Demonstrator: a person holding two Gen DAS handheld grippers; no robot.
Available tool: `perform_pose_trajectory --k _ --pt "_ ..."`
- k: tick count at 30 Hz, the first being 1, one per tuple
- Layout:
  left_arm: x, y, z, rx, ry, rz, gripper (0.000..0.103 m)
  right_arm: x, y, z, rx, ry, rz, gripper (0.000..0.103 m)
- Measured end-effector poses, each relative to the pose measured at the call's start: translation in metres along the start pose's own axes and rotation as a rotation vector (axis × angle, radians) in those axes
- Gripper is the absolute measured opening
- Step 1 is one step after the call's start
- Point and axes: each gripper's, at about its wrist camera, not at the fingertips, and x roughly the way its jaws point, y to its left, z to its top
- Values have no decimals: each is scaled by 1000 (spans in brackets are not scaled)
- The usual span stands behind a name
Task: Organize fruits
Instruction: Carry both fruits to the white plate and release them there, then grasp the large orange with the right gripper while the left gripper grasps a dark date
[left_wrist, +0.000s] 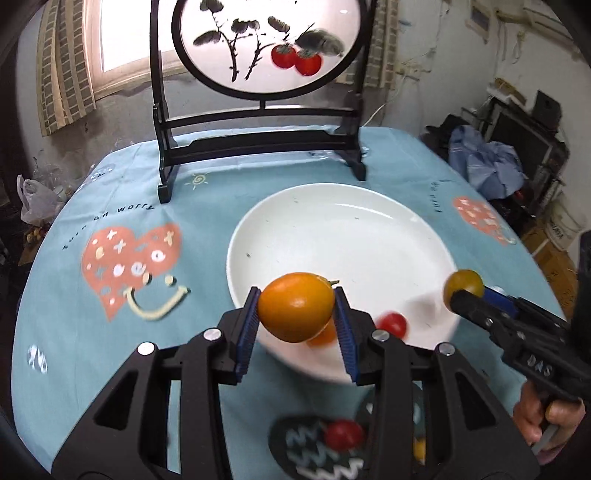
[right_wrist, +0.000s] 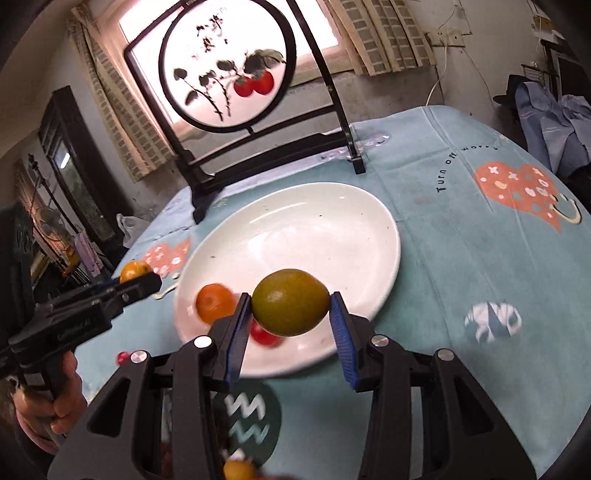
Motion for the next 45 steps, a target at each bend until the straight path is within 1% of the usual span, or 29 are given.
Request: perform_pose_trajectory --k 4,6,7,8,9,10,12,14,15,18,19,21,23,24,27,28,30,32,35,37,39,41,45 --pt "39 6 13 -3 65 29 40 29 -9 3 12 67 -3 43" --pt "52 7 14 2 88 52 40 37 -9 2 -12 80 -7 43" --pt "58 7 14 2 91 61 44 38 -6 2 -26 82 -13 43" --pt "60 8 14 2 91 71 57 39 -4 2 -40 82 -21 43" --pt "61 8 14 -1 88 85 66 36 -3 1 -47 76 -20 50" --pt "58 9 14 -6 73 98 77 34 -3 2 -47 75 -14 52" --pt "45 8 12 -6 40 102 82 22 -1 3 -47 66 -2 52" --pt "27 8 8 4 30 103 88 8 2 3 -51 46 9 52" --pt "16 8 5 9 22 101 90 0 4 1 -58 37 19 52" --pt "-22 11 -13 21 -20 111 94 -24 9 -11 -83 36 57 53" --pt "-37 14 -24 18 -35 112 96 -33 10 -18 -91 42 75 53" --pt "-56 16 -42 9 -54 100 98 -48 11 -34 -108 50 110 53" --pt "-75 20 -66 -11 -82 67 99 -62 10 -52 -122 58 148 53" --pt "-82 21 -80 -24 -87 53 99 -66 10 -59 -126 57 159 53" --pt "-92 23 -107 -45 -85 10 99 -82 15 -79 -155 74 185 53" --pt "-95 24 -116 -62 -77 -8 99 -87 18 -86 -172 75 185 53" --pt "-98 24 -130 -85 -64 -43 99 -92 21 -94 -187 66 153 53" --pt "-100 20 -138 -86 -65 -58 99 -91 19 -97 -180 82 153 53" --pt "-103 14 -148 -65 -70 -61 99 -83 9 -101 -128 129 145 53" --pt "-101 14 -153 -68 -56 -68 99 -78 5 -102 -107 156 146 53" --pt "-100 14 -155 -78 -42 -85 99 -75 2 -102 -83 178 168 53" --pt "-101 15 -156 -85 -45 -94 99 -72 0 -102 -63 199 197 53" --pt "-103 14 -157 -86 -57 -97 99 -67 -1 -105 -49 232 211 53"
